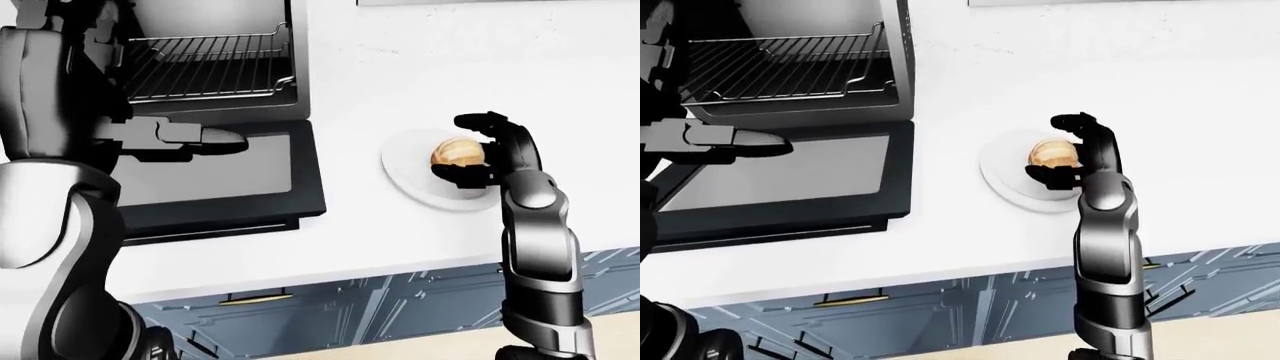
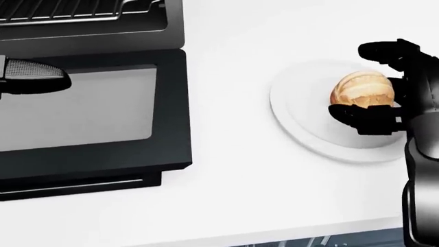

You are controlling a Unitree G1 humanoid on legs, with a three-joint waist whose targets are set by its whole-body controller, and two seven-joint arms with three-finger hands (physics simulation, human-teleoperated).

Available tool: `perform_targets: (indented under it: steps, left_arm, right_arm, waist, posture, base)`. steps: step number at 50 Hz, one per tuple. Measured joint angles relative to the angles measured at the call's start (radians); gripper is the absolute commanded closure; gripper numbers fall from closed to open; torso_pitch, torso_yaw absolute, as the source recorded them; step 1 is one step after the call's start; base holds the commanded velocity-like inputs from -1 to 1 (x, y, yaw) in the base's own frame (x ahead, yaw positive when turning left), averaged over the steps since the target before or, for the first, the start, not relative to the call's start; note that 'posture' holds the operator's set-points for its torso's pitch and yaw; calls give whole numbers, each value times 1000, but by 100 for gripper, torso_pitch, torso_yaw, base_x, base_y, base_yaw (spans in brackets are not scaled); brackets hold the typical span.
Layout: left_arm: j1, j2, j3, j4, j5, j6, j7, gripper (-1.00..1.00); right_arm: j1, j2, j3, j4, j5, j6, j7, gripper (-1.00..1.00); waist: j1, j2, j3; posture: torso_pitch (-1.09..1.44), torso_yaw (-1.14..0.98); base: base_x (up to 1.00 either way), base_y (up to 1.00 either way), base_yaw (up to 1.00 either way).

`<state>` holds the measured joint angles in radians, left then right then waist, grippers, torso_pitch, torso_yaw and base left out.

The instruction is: Place the bread on the top rack of the toaster oven.

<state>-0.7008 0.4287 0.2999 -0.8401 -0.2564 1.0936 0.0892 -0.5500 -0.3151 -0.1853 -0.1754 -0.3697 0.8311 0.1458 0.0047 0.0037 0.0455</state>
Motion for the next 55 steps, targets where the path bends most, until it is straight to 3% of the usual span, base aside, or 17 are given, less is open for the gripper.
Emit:
perform_targets:
  steps: [17,21,31,43,55]
  left_arm:
    - [8,12,20,-14,-21,9,8,-100]
    - [11,15,25,-18,-27,9,11,-100]
    - [-5,21,26,-11,-43,9,24,-100]
    - [2,23,41,-12,-80,12,49,-100]
    - [10,34,57,-10,-140,16,91,-100]
  right_arm:
    - [-7,5,13,-13,-25,4,25,30]
    - [-14,5,17,-14,-32,4,30,60]
    - [-72,-12,29,-38,-60,43,65,100]
    - [-155,-21,59,-66,-119,94,136,100]
    - [-292,-46,104,-102,-232,166,284,100]
  waist:
    - [-2,2,2]
    - [-2,3,2]
    - [-2,4,5]
    - [-3,7,8]
    - [15,12,12]
  posture:
    - [0,0]
    - [0,0]
    - [0,0]
    - [0,1]
    - [0,7]
  base:
    - [0,0,0]
    - [0,0,0]
    - [0,0,0]
    - [0,0,0]
    - [0,0,0]
